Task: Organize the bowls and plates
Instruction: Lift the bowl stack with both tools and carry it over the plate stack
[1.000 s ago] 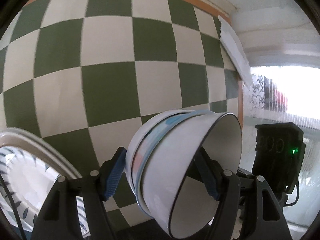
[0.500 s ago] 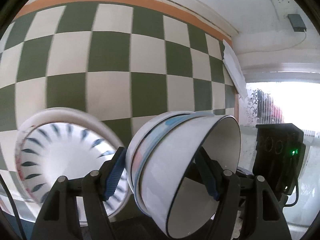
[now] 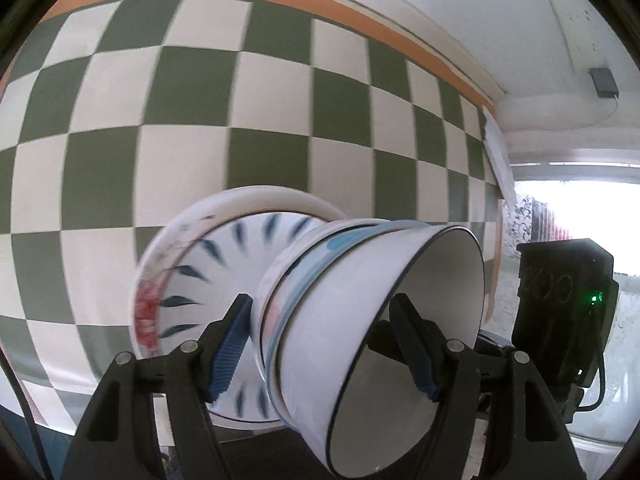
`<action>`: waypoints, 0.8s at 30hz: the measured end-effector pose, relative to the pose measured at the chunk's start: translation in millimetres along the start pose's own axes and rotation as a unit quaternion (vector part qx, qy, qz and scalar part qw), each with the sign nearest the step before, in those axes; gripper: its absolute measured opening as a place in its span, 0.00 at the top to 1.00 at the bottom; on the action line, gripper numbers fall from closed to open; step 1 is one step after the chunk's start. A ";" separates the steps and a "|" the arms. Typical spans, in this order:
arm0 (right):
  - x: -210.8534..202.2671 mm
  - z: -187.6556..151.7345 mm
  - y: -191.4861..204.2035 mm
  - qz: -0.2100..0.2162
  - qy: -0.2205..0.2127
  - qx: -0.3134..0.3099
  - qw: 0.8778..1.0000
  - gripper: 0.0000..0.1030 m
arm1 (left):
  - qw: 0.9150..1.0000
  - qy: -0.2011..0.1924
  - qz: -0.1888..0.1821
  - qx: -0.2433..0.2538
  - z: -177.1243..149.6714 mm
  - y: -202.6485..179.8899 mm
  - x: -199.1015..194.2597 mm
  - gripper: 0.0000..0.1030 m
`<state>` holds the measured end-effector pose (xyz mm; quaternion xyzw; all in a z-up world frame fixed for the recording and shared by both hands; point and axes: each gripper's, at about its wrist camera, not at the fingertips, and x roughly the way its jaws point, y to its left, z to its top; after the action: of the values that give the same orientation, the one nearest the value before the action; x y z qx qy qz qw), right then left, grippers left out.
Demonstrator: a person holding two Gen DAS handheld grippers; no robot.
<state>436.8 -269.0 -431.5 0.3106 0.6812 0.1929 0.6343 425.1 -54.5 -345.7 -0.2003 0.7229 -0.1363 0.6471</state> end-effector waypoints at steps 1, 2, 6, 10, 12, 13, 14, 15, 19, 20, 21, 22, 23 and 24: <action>5.7 0.5 2.4 -0.001 0.002 0.000 1.000 0.52 | 1.000 0.001 0.001 -0.004 0.3 4.6 0.2 0.35; 12.6 1.1 5.4 -0.002 0.006 -0.002 1.000 0.52 | 1.000 0.000 0.002 -0.007 0.3 10.5 0.5 0.35; 30.4 2.3 12.2 -0.010 0.014 -0.008 1.000 0.52 | 1.000 0.004 0.000 -0.019 0.6 26.1 3.3 0.35; 40.7 1.8 15.9 -0.017 0.019 -0.008 1.000 0.52 | 1.000 0.010 -0.002 -0.022 1.9 33.3 7.0 0.35; 41.2 1.6 15.7 -0.020 0.020 -0.006 1.000 0.52 | 1.000 0.013 -0.003 -0.023 2.2 35.3 8.4 0.35; 41.6 1.6 15.5 -0.021 0.020 -0.007 1.000 0.52 | 1.000 0.014 -0.004 -0.023 2.4 36.1 8.9 0.35; 42.5 2.2 15.6 -0.023 0.020 -0.006 1.000 0.52 | 1.000 0.019 -0.004 -0.022 2.7 36.4 9.7 0.35; 43.3 2.9 16.2 -0.024 0.020 -0.006 0.999 0.52 | 1.000 0.020 -0.004 -0.021 3.1 36.8 10.4 0.35; 42.2 3.5 15.8 -0.027 0.019 -0.005 0.999 0.53 | 1.000 0.021 -0.006 -0.018 4.6 34.2 13.5 0.35; 41.0 3.5 15.4 -0.028 0.019 -0.005 0.999 0.53 | 1.000 0.021 -0.006 -0.016 5.1 32.5 14.5 0.35; 39.9 3.6 15.0 -0.029 0.018 -0.005 0.999 0.53 | 1.000 0.020 -0.007 -0.015 4.8 34.1 13.8 0.35; 38.9 4.0 14.1 -0.029 0.018 -0.005 0.999 0.53 | 1.000 0.019 -0.007 -0.015 4.8 34.1 13.9 0.35; 38.5 4.6 13.2 -0.028 0.018 -0.004 0.999 0.53 | 1.000 0.019 -0.006 -0.013 4.9 33.5 14.1 0.35; 38.1 5.1 12.3 -0.027 0.018 -0.002 0.999 0.53 | 1.000 0.019 -0.004 -0.011 5.0 33.3 13.9 0.35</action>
<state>443.9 -235.2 -452.4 0.2872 0.7004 0.1830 0.6273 425.1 -31.3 -373.7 -0.2076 0.7357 -0.1352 0.6304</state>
